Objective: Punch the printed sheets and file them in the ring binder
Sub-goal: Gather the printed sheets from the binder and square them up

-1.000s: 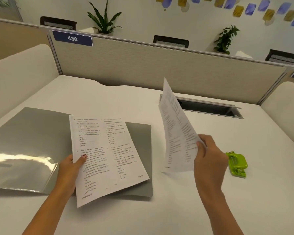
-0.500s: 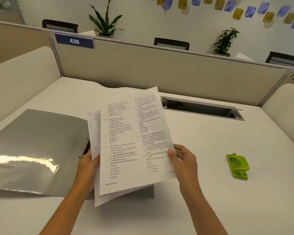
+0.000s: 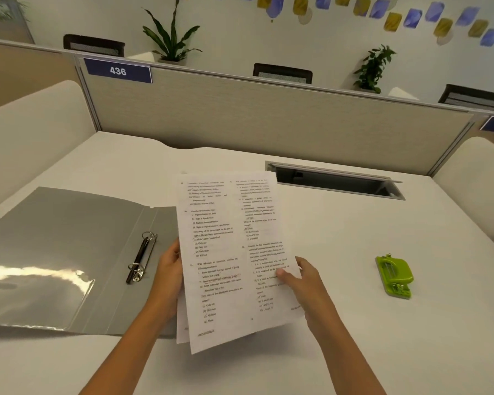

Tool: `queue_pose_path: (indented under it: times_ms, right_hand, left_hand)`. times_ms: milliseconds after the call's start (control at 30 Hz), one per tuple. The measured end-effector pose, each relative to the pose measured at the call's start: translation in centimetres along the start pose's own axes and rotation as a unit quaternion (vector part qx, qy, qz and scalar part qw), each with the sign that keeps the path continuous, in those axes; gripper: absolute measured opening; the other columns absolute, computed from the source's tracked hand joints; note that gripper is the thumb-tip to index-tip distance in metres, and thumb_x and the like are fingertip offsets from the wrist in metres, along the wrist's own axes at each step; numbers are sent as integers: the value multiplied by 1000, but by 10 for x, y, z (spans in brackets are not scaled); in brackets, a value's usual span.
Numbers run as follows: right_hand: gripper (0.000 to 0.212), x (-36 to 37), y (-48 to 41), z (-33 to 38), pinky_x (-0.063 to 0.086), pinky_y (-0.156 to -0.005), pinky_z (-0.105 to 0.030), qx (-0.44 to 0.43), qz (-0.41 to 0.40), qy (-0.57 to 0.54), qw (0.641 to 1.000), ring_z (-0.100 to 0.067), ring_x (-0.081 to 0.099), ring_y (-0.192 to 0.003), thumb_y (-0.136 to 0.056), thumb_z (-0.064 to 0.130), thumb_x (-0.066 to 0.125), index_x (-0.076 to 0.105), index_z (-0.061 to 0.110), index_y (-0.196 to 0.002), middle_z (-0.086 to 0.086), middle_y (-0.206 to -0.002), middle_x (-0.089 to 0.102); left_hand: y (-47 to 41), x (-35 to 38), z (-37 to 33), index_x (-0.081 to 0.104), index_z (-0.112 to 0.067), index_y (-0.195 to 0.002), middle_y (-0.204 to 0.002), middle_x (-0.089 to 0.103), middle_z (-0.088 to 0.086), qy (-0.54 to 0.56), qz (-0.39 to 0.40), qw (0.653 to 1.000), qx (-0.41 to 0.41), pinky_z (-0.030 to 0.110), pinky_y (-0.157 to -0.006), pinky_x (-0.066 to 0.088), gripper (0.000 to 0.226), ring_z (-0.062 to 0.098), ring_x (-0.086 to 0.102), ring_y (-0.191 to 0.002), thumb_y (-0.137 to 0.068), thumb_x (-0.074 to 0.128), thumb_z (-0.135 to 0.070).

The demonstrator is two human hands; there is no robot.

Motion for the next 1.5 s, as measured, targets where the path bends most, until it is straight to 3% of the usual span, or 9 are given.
queue_pose_path:
  times_ms: [167, 267, 367, 500, 600, 700, 900, 1300, 1500]
  right_hand:
    - [52, -14, 2, 12, 48, -61, -17, -55, -24, -11, 998, -4, 62, -91, -80, 35, 73, 43, 26, -123, 16, -108, 58]
    - [56, -25, 0, 11, 56, -75, -32, -51, -9, -55, 997, -17, 69, -94, -75, 41, 75, 52, 21, -123, 5, -109, 70]
    - [35, -33, 0, 8, 57, -85, -42, -68, -8, -86, 994, -21, 72, -93, -82, 27, 73, 65, 15, -113, -1, -104, 75]
    - [19, -54, 2, 8, 60, -75, -35, -115, -117, -71, 984, -16, 73, -84, -84, 20, 72, 66, 17, -102, 1, -98, 74]
    - [15, -64, 8, 22, 57, -66, -26, -179, -185, -43, 965, -11, 71, -81, -85, 24, 72, 63, 20, -97, 4, -92, 73]
    - [13, -71, 14, 37, 55, -64, -21, -234, -217, -72, 945, -11, 70, -81, -86, 23, 71, 62, 21, -96, 3, -91, 72]
    - [15, -89, 16, 41, 55, -67, -20, -261, -224, -161, 925, -11, 68, -82, -85, 17, 71, 59, 22, -92, 1, -93, 72]
    - [23, -113, 1, 45, 54, -73, -18, -287, -198, -199, 916, -14, 68, -90, -81, -3, 69, 57, 2, -100, -5, -99, 72]
    - [23, -108, -4, 40, 54, -69, -15, -277, -213, -176, 920, -10, 67, -91, -87, 3, 65, 63, 21, -101, 10, -95, 72]
  left_hand:
    - [4, 25, -10, 68, -31, -100, -83, 76, -1, 4, 57, 998, 31, 31, -59, 59, 32, 17, 72, -72, -96, 46, -8]
    - [6, 37, -11, 67, -25, -100, -79, 76, -3, 5, 70, 997, 34, 29, -56, 58, 27, 20, 71, -72, -95, 47, -7]
    - [6, 44, -5, 67, -23, -98, -81, 75, -2, 7, 72, 997, 24, 32, -61, 58, 22, 23, 70, -77, -98, 46, -18]
    - [4, 55, -4, 50, -34, -131, -116, 70, 0, 17, 114, 993, 36, 42, -81, 57, 44, 22, 68, -104, -94, 32, -51]
    - [4, 70, -17, 39, -37, -130, -110, 71, -3, -28, 133, 987, 91, 26, -69, 59, 33, 12, 70, -95, -99, 41, -28]
    - [2, 85, -33, 38, -36, -121, -113, 69, -1, -55, 130, 979, 147, 36, -75, 61, 29, 15, 70, -97, -97, 47, -22]
    - [-5, 110, -52, 38, -55, -108, -107, 67, -23, -119, 114, 957, 240, 32, -66, 61, 25, 12, 71, -90, -91, 48, -40]
    - [-22, 136, -48, 37, -39, -108, -109, 64, -21, -109, 102, 953, 264, 22, -65, 58, 21, 8, 68, -93, -91, 49, -34]
    - [-19, 145, -39, 44, -40, -113, -106, 60, -22, -140, 121, 945, 268, 13, -59, 53, 23, -7, 64, -91, -90, 46, -36]
Point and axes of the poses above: each hand's wrist, its own y-axis away from the middle knuckle, its own x-axis out of the palm, z = x × y, the point moved 6 cm from there along -y, towards the middle knuckle
